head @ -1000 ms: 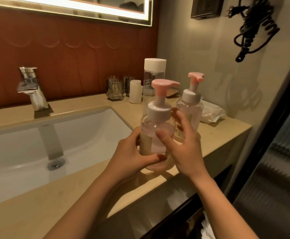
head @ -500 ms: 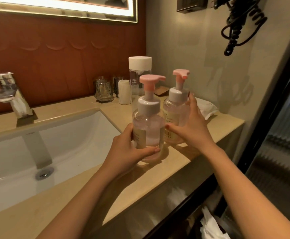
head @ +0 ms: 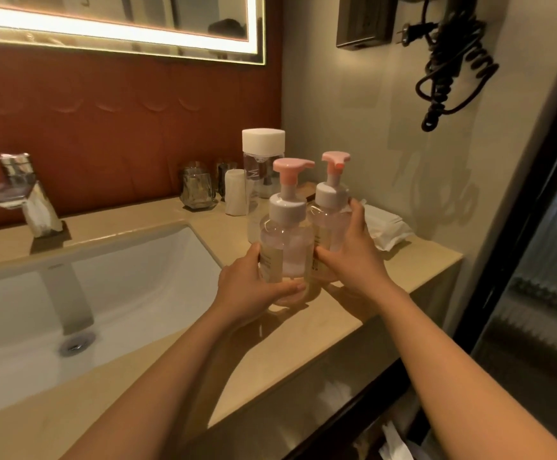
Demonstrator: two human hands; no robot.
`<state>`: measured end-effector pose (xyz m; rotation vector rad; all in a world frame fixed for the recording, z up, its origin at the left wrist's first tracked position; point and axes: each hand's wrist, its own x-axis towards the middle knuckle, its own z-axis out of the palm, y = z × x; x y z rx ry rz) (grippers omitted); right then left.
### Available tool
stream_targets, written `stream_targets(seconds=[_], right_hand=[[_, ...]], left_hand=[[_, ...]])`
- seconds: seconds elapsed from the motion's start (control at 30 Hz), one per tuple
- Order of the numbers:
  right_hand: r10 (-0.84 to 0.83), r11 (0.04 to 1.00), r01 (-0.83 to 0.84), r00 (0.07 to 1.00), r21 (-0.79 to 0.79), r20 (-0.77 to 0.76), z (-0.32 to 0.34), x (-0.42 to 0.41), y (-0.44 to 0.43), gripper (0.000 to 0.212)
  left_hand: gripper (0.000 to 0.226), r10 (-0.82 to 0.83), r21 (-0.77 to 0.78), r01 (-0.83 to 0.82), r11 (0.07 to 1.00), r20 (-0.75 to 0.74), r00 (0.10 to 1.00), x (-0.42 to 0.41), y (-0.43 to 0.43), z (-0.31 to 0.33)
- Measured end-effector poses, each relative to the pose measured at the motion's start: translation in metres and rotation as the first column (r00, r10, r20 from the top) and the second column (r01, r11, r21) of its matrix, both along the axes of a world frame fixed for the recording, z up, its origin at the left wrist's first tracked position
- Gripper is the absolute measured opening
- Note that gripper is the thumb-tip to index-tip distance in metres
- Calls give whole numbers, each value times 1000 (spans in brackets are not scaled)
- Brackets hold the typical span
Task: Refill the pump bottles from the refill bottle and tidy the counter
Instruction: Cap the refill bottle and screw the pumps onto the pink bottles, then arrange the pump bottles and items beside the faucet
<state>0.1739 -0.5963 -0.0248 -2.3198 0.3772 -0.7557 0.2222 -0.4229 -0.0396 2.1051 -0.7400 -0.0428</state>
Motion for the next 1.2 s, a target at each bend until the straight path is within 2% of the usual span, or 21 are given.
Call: stream_targets(seconds=[0.1, 0.2, 0.27, 0.4, 0.47, 0.57, 0.63, 0.73, 0.87, 1.07, 1.2], right_hand=[[-3, 1000, 1, 997, -24, -77, 5, -6, 7, 99], [4, 996, -24, 976, -88, -216, 7, -16, 9, 113], [29, 987, -70, 963, -145, -268, 6, -21, 3, 114], [97, 989, -130, 935, -75, -340, -10, -13, -26, 122], [106, 981, -160, 916, -112, -386, 3, -33, -13, 109], [130, 952, -248, 858, -181, -497, 38, -82, 30, 67], [151, 920, -327, 805, -215, -574, 52, -102, 48, 56], [128, 867, -397, 761, -301, -636, 63, -109, 64, 57], [88, 784, -462, 744, -415, -662, 68, -101, 90, 58], [251, 686, -576, 761, -445, -598, 85, -78, 143, 57], [405, 613, -680, 708, -403, -578, 83, -26, 183, 54]], left_hand=[[97, 7, 78, 0, 997, -92, 996, -4, -2, 9], [114, 42, 88, -25, 996, -193, 980, -11, 0, 16], [108, 89, 99, -70, 993, -198, 976, -21, 3, 20], [86, 82, 198, -49, 979, -165, 983, -42, 13, 29], [80, 74, 259, -34, 965, -146, 987, -52, 23, 35], [73, 71, 403, -40, 914, -61, 996, -64, 40, 41], [68, 56, 474, -50, 879, 1, 998, -76, 55, 45], [54, -13, 505, -8, 863, 39, 999, -89, 76, 55], [37, -36, 454, 5, 891, 60, 998, -95, 109, 64], [35, -3, 455, -33, 890, 78, 997, -75, 155, 68], [38, 80, 483, -99, 870, 60, 995, -39, 189, 72]])
